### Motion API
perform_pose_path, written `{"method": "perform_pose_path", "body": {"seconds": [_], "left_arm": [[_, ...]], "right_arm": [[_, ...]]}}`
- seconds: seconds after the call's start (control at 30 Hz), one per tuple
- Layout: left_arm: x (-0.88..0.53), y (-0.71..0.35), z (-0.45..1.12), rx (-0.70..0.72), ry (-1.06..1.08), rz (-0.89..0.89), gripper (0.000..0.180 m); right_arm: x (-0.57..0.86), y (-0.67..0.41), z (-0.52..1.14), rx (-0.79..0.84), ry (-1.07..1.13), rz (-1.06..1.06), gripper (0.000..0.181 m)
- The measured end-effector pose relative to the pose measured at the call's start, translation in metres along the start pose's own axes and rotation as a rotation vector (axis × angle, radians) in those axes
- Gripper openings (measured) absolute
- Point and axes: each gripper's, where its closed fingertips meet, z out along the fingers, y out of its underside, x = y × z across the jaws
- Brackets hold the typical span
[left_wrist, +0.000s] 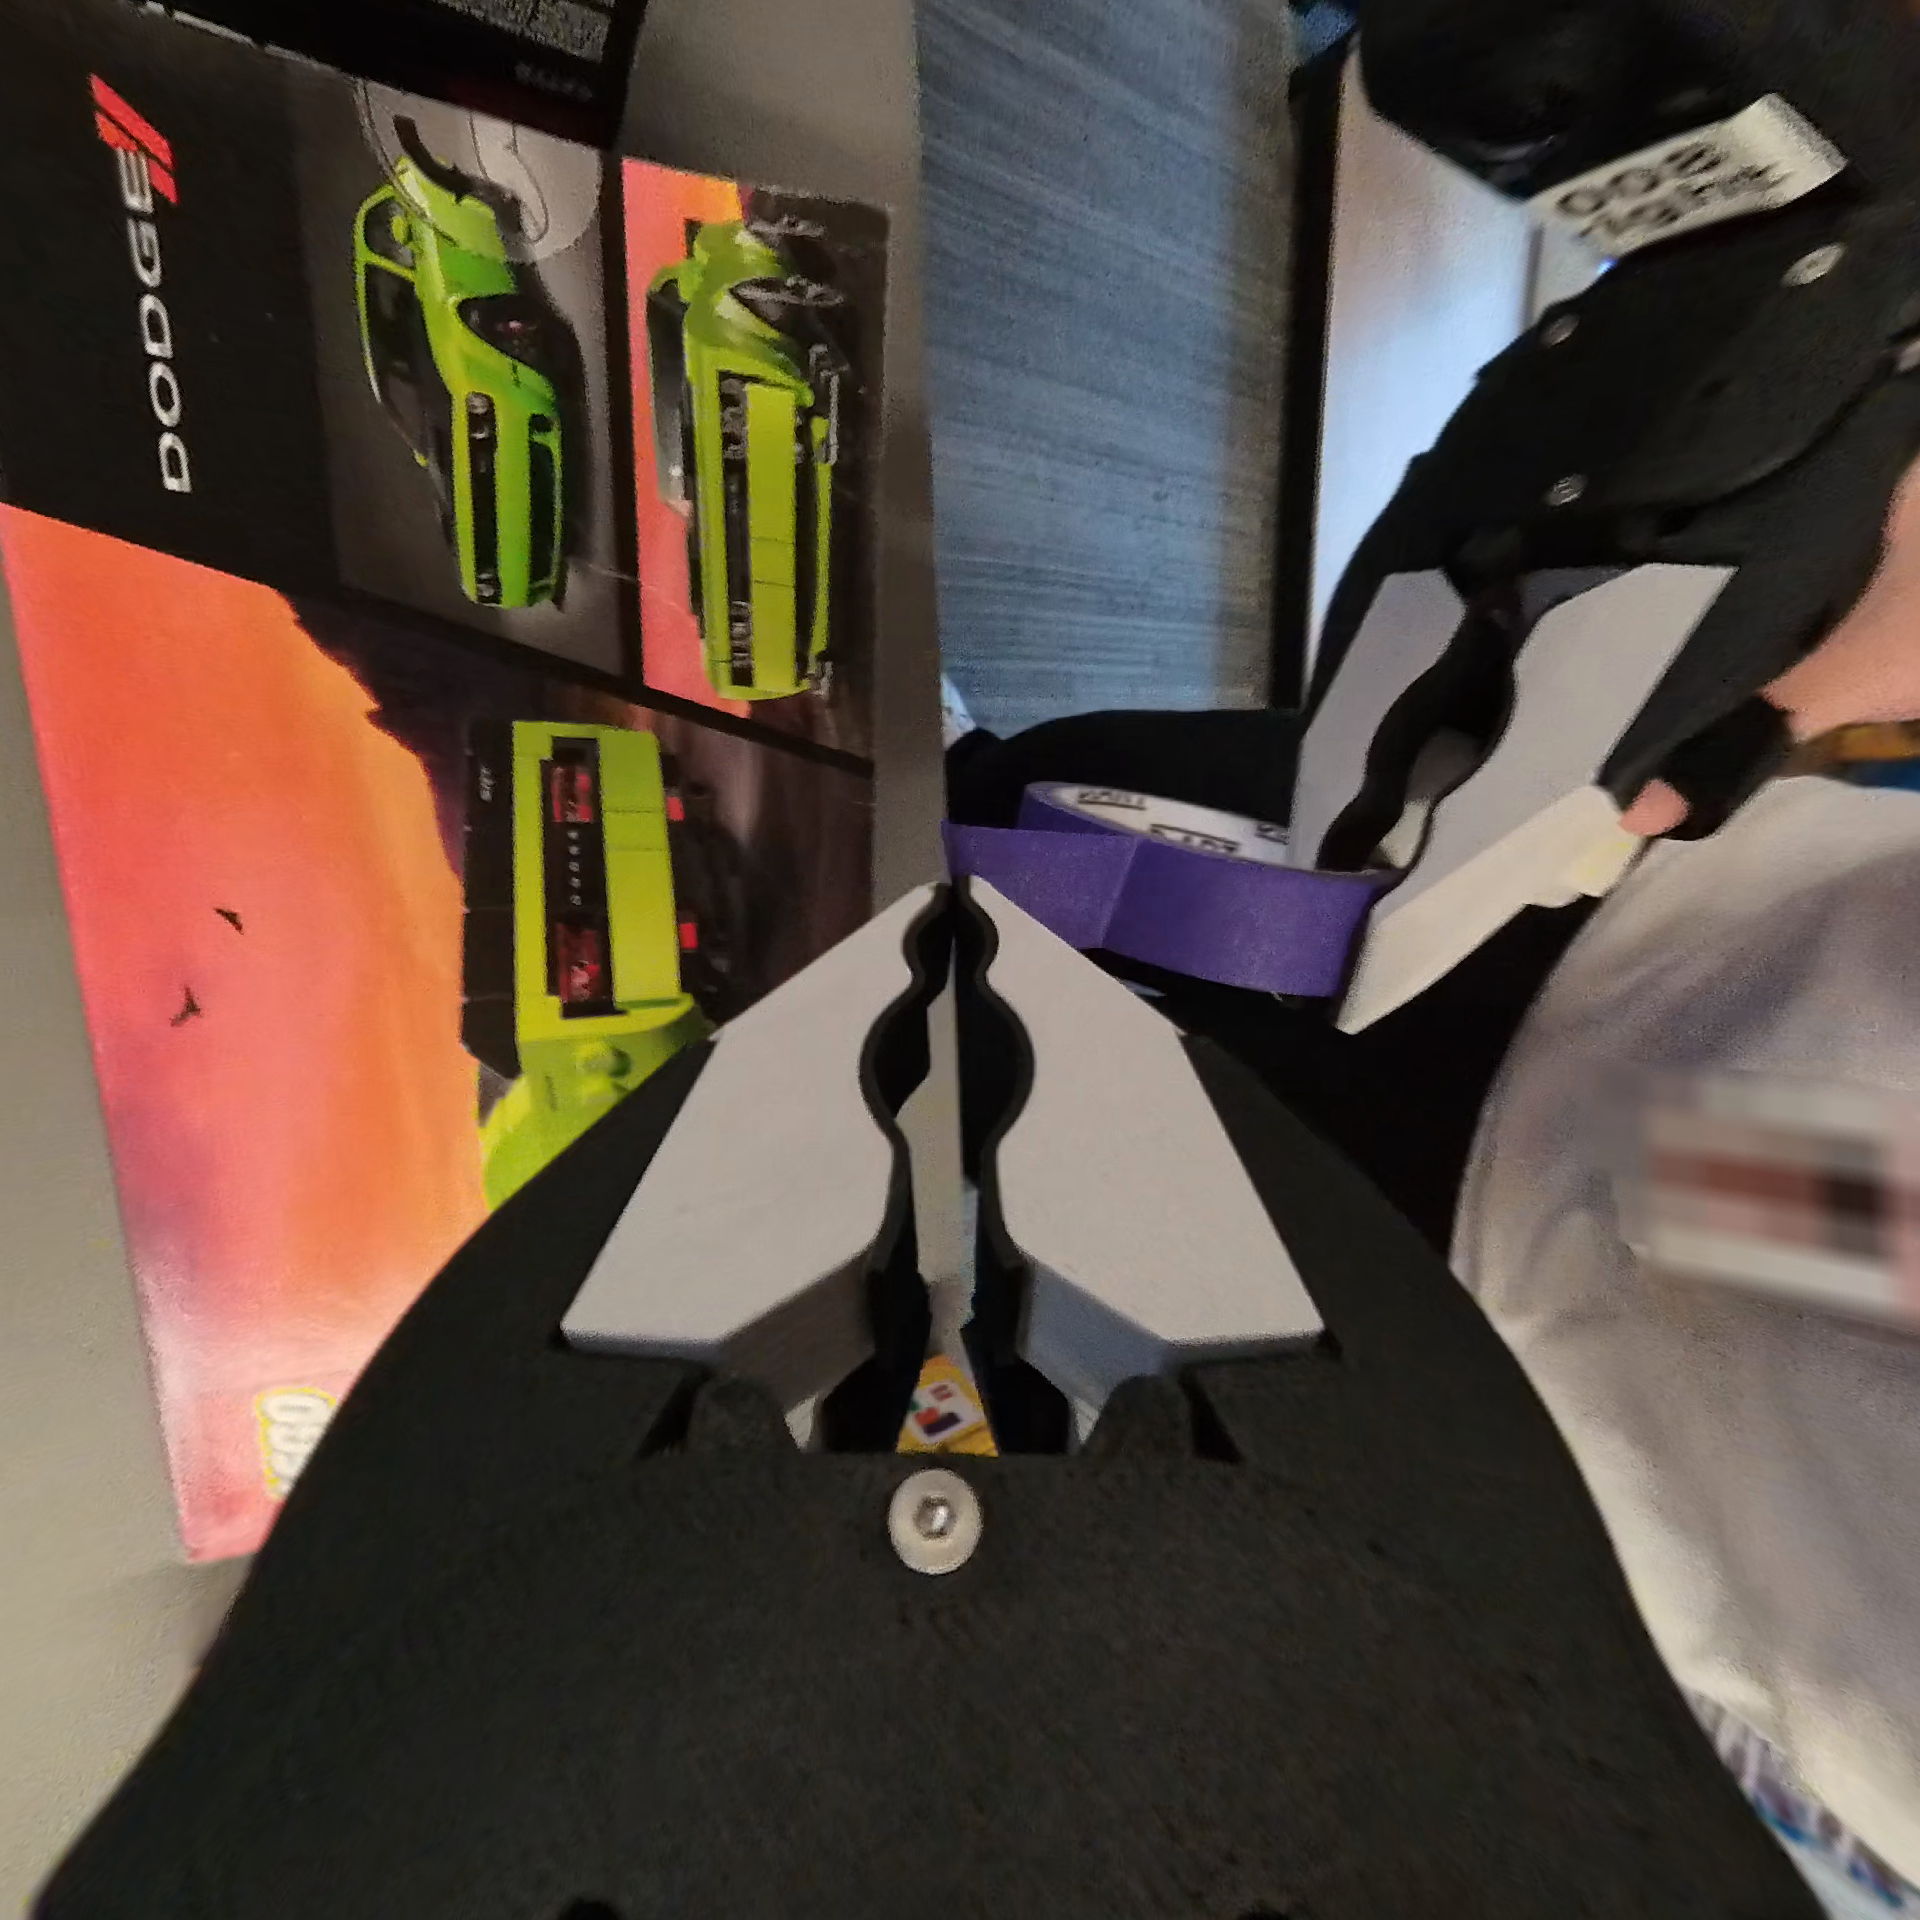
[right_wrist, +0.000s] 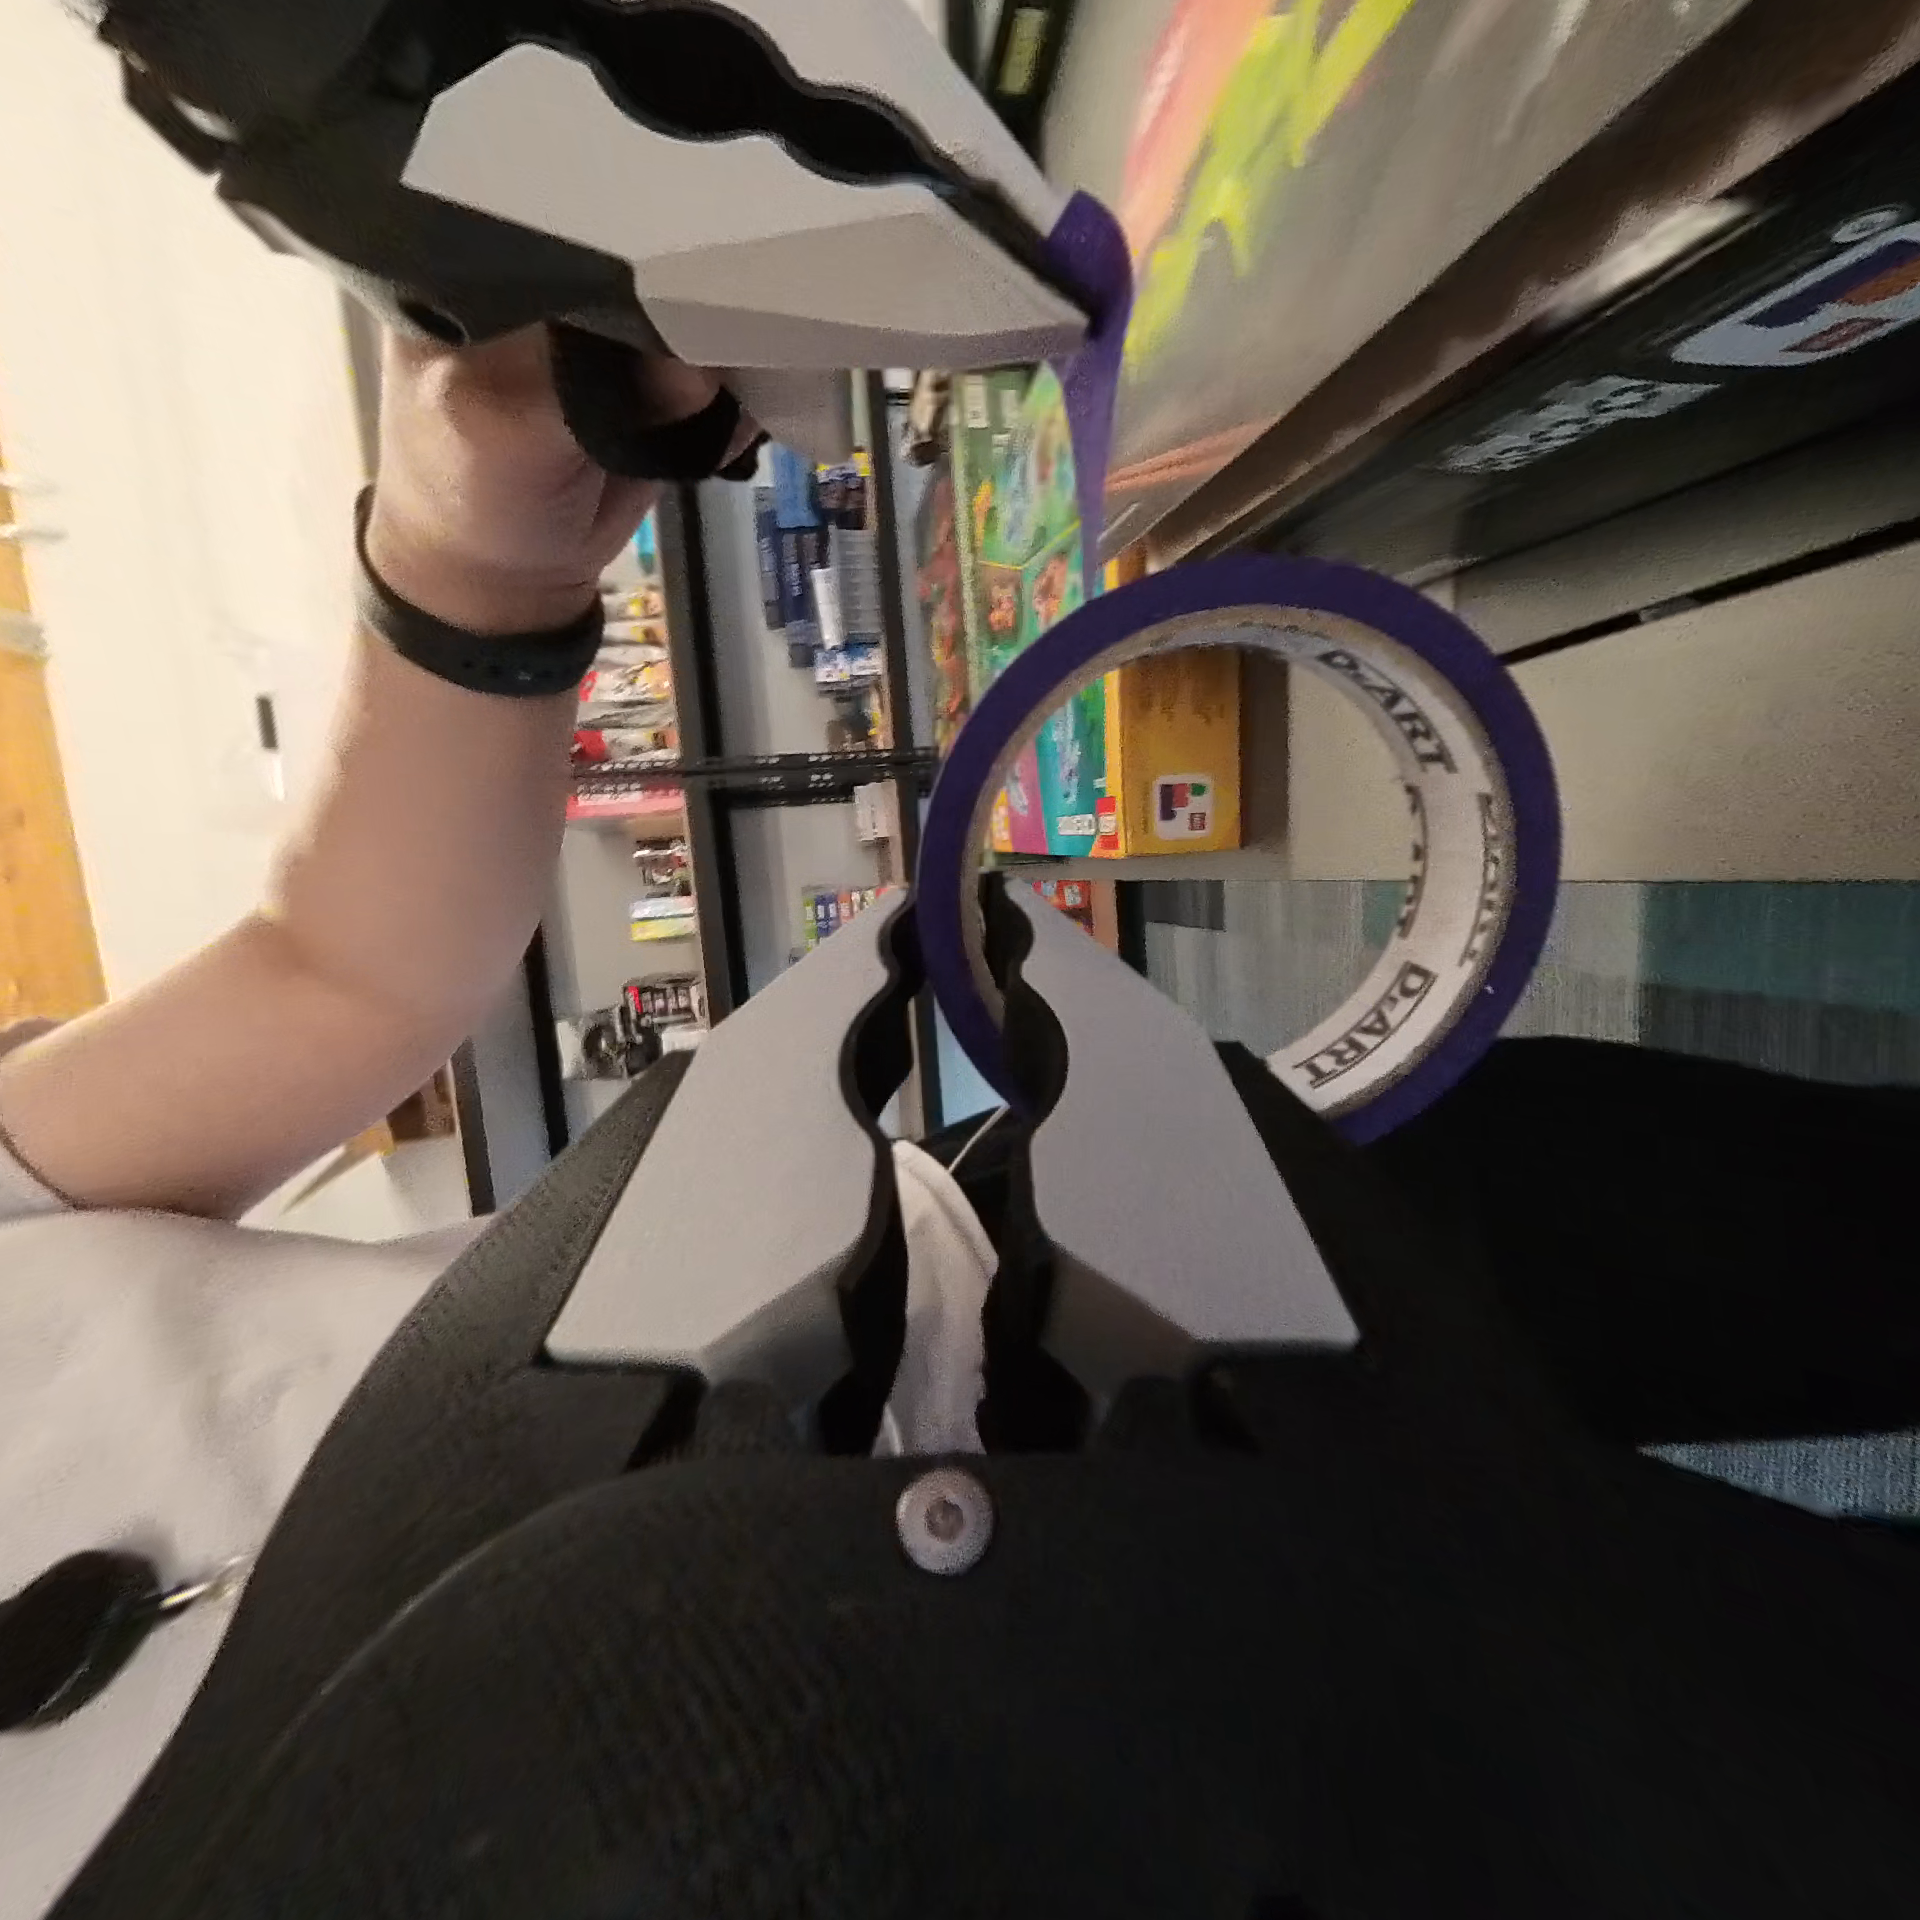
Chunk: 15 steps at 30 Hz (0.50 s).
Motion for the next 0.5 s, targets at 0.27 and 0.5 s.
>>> {"method": "perform_pose_path", "body": {"seconds": [0.27, 0.5], "left_arm": [[-0.022, 0.006, 0.019, -0.042, -0.01, -0.007, 0.0], [-0.033, 0.007, 0.022, -0.037, -0.027, -0.063, 0.0]], "right_arm": [[0.013, -0.011, 0.014, 0.012, 0.018, 0.168, 0.009], [0.02, -0.02, 0.013, 0.038, -0.067, 0.273, 0.009]]}}
